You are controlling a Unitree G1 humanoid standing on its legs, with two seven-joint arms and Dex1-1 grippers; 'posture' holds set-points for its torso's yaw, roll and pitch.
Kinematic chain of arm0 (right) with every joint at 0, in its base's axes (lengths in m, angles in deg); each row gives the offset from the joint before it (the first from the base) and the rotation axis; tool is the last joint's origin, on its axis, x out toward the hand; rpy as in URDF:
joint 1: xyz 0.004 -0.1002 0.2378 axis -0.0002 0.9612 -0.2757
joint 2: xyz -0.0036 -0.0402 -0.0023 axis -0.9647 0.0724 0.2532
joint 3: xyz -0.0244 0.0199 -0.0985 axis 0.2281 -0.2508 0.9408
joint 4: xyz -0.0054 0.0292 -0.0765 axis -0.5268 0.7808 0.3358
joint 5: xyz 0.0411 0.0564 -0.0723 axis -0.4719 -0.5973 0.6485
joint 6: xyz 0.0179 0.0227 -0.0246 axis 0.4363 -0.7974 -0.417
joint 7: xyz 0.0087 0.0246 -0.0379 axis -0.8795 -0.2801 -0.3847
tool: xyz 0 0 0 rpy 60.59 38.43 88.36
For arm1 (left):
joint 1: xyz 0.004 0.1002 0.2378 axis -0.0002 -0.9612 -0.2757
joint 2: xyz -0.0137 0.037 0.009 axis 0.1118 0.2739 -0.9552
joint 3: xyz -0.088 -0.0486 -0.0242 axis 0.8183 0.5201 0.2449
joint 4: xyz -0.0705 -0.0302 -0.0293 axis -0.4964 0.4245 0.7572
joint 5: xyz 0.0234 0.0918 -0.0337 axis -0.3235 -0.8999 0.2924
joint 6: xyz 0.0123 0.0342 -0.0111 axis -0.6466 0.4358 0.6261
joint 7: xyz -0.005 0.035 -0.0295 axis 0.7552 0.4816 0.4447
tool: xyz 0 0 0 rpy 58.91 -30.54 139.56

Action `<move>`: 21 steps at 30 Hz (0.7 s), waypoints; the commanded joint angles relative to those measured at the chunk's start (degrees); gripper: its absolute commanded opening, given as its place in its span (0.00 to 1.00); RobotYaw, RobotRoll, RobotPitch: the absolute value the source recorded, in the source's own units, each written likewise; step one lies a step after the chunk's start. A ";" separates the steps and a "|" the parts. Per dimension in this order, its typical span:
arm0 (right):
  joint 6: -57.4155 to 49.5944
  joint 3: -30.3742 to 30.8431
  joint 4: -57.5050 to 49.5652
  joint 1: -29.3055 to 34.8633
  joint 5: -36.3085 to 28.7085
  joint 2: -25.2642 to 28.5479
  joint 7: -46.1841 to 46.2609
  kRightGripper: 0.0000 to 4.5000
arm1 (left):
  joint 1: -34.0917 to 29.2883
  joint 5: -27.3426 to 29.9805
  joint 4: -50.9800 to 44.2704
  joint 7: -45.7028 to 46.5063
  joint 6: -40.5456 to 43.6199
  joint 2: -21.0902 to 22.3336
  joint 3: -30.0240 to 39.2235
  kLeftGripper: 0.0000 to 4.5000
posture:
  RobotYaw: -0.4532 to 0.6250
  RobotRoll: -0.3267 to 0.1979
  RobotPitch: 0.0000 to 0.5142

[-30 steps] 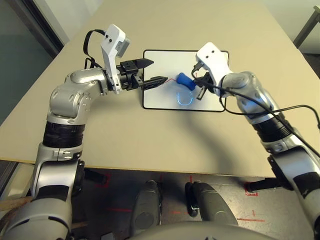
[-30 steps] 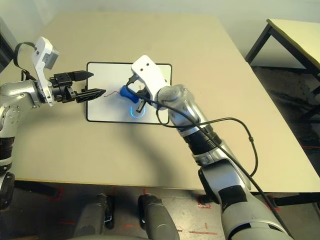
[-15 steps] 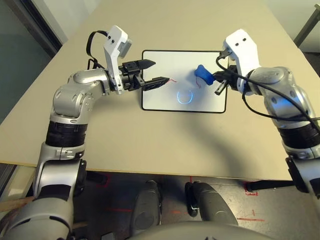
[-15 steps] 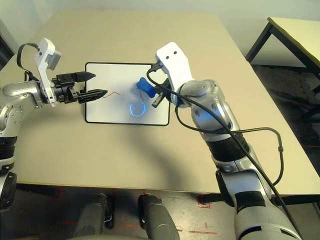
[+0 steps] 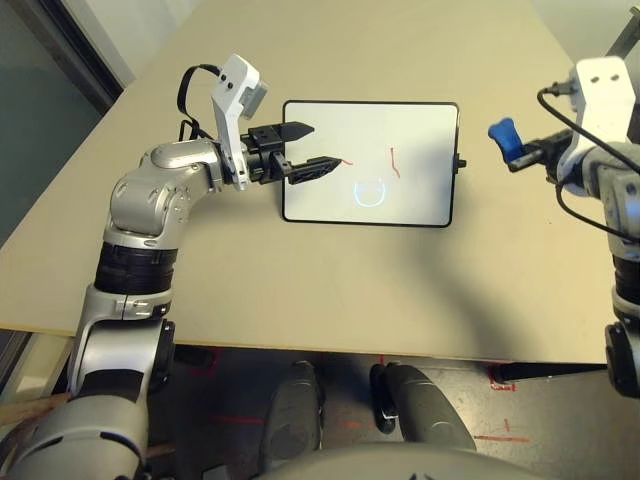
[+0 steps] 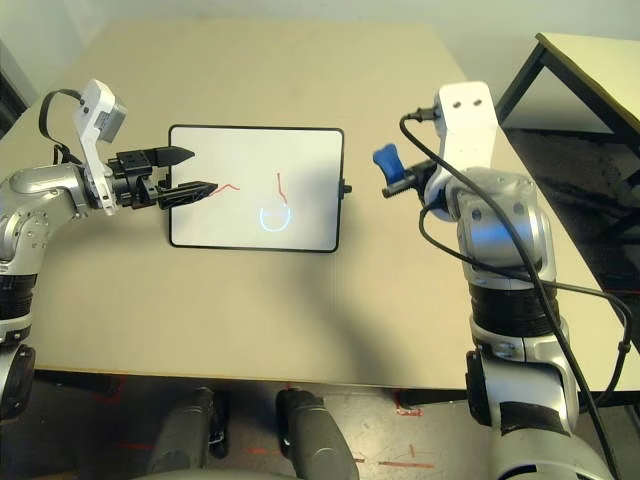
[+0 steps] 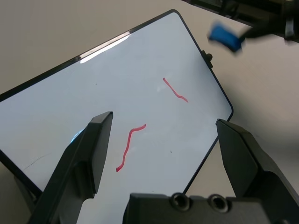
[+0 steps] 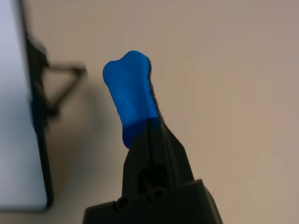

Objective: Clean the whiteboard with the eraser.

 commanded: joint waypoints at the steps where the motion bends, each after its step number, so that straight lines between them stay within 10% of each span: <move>1: -5.42 -4.41 -1.38 3.83 -2.11 -1.85 1.91 0.00 | -0.64 -0.10 -0.18 0.08 0.15 -0.22 -0.29 1.00 | 0.36 0.62 0.27; 15: -8.12 -11.34 5.57 3.85 -5.63 -3.82 7.19 0.00 | -0.97 0.01 -0.67 0.55 0.42 -0.65 -0.18 1.00 | 0.37 0.62 0.28; 21: -7.80 -12.12 5.51 1.68 -6.88 -3.89 9.02 0.35 | -1.07 0.02 -0.69 0.57 0.42 -0.50 -0.15 1.00 | 0.37 0.62 0.28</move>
